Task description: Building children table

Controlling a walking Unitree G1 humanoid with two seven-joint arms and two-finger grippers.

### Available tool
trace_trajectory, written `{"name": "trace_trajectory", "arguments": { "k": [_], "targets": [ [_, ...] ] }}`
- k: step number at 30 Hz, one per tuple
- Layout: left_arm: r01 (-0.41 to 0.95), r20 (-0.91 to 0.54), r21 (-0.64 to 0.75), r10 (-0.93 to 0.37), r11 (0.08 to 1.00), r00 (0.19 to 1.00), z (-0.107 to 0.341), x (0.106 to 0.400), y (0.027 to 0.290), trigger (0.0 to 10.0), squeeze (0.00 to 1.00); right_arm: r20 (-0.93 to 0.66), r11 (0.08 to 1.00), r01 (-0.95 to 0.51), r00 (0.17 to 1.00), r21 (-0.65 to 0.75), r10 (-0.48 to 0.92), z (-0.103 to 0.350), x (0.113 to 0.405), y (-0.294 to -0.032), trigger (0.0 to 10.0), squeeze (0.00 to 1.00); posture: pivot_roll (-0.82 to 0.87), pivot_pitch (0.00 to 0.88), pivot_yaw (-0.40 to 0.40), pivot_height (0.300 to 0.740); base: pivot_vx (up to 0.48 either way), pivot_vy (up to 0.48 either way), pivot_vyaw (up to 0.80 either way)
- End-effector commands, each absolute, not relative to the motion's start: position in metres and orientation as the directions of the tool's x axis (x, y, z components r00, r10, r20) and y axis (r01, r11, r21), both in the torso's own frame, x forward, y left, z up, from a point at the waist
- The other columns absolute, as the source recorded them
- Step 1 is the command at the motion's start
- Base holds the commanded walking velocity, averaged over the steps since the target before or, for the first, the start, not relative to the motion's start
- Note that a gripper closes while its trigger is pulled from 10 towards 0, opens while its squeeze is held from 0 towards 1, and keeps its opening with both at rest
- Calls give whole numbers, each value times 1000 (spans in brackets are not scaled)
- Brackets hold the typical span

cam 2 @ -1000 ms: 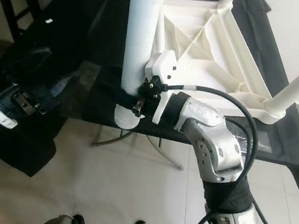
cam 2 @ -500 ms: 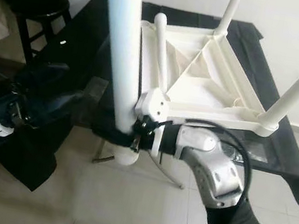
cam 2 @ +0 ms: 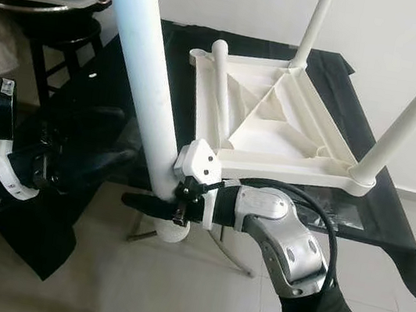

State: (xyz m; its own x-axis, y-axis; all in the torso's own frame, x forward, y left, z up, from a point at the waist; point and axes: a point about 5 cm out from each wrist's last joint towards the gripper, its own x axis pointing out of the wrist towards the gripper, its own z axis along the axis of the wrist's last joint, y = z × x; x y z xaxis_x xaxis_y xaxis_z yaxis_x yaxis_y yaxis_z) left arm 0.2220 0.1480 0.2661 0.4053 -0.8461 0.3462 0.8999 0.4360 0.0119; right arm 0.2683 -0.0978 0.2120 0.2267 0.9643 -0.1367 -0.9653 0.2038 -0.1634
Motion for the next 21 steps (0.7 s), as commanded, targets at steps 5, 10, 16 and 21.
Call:
{"name": "trace_trajectory", "arguments": {
  "k": [5, 10, 16, 21],
  "targets": [
    [922, 320, 26, -877, 387, 359, 267, 222, 141, 10000, 1000, -173, 166, -971, 195, -173, 965, 204, 260, -90, 10000, 0, -39, 68, 23, 740, 0, 0, 0],
    [910, 327, 64, -870, 410, 369, 271, 229, 133, 10000, 0, -209, 147, -977, 178, -158, 962, 196, 257, -82, 10000, 0, -40, 73, 23, 740, 0, 0, 0],
    [906, 331, 67, -866, 418, 375, 273, 232, 131, 10000, 0, -218, 142, -978, 174, -155, 960, 193, 255, -79, 10000, 0, -38, 78, 26, 740, 0, 0, 0],
    [914, 319, 68, -877, 400, 361, 273, 231, 129, 3333, 0, -221, 149, -977, 181, -154, 958, 191, 256, -77, 10000, 0, -34, 84, 28, 740, 0, 0, 0]
  ]
}}
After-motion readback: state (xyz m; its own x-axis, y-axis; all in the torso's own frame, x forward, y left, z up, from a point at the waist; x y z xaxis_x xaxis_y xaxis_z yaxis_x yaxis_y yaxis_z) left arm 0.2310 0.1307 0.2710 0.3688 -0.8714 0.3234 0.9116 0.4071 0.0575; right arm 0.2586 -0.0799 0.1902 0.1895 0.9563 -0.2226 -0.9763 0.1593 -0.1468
